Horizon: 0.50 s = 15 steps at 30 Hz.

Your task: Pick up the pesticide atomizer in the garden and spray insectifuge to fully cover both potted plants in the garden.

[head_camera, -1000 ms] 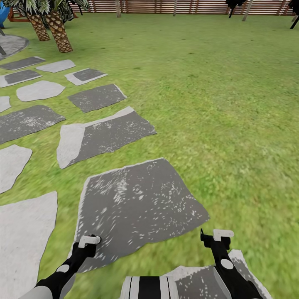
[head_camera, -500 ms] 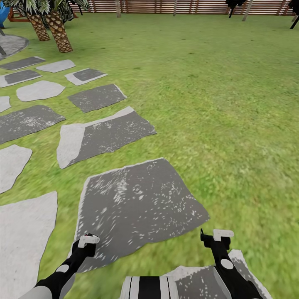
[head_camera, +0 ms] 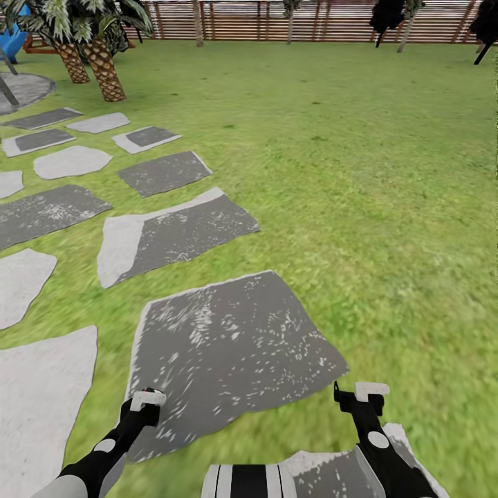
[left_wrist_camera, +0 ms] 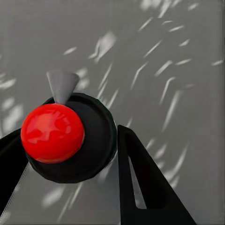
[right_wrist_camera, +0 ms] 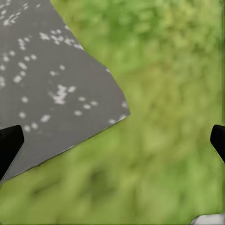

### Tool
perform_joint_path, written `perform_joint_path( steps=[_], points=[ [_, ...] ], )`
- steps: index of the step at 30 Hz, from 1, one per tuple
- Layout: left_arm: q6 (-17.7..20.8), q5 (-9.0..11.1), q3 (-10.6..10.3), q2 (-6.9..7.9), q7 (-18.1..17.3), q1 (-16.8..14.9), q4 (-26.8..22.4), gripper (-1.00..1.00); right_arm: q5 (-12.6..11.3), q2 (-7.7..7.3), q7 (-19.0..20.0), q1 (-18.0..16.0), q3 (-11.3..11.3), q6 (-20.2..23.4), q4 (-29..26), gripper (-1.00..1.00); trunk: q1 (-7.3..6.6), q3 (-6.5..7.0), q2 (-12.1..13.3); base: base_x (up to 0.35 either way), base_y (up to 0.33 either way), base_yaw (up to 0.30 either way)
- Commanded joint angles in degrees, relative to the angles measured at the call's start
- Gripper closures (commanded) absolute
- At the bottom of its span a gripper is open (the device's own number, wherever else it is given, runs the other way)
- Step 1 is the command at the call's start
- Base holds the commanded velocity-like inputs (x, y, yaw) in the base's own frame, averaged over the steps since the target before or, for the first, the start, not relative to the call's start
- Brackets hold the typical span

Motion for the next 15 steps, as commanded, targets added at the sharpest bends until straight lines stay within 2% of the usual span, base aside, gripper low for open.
perform_joint_path(
  steps=[1,7,8,11,15],
  points=[
    [-0.18,-0.61,0.49,-0.01,-0.20,-0.03,0.04,1.00,0.17,-0.01,-0.19,-0.02,0.02,-0.13,0.04,-1.00,-0.03,0.19,0.00,0.000,0.000,0.000],
    [-0.08,-0.50,0.50,0.07,-0.13,-0.03,0.04,1.00,0.12,0.07,-0.29,-0.01,0.08,-0.33,0.12,-1.00,-0.19,1.59,0.08,0.000,0.000,-0.005],
    [-0.08,0.36,0.50,0.07,-0.13,-0.03,0.04,1.00,0.15,0.00,-0.34,0.05,0.01,-0.45,0.17,-1.00,-0.21,1.89,0.10,0.000,0.000,-0.078],
    [-0.09,1.01,0.49,0.07,-0.13,-0.04,0.04,1.00,0.08,-0.02,-0.37,0.07,-0.01,-0.55,1.47,-1.00,-0.29,2.82,0.14,0.000,0.000,-0.071],
    [-0.12,1.13,0.49,0.07,-0.13,-0.03,0.04,1.00,0.15,-0.12,-0.37,0.07,-0.01,-2.18,2.57,-1.00,-0.39,4.06,0.19,0.000,0.000,-0.019]
  ],
)
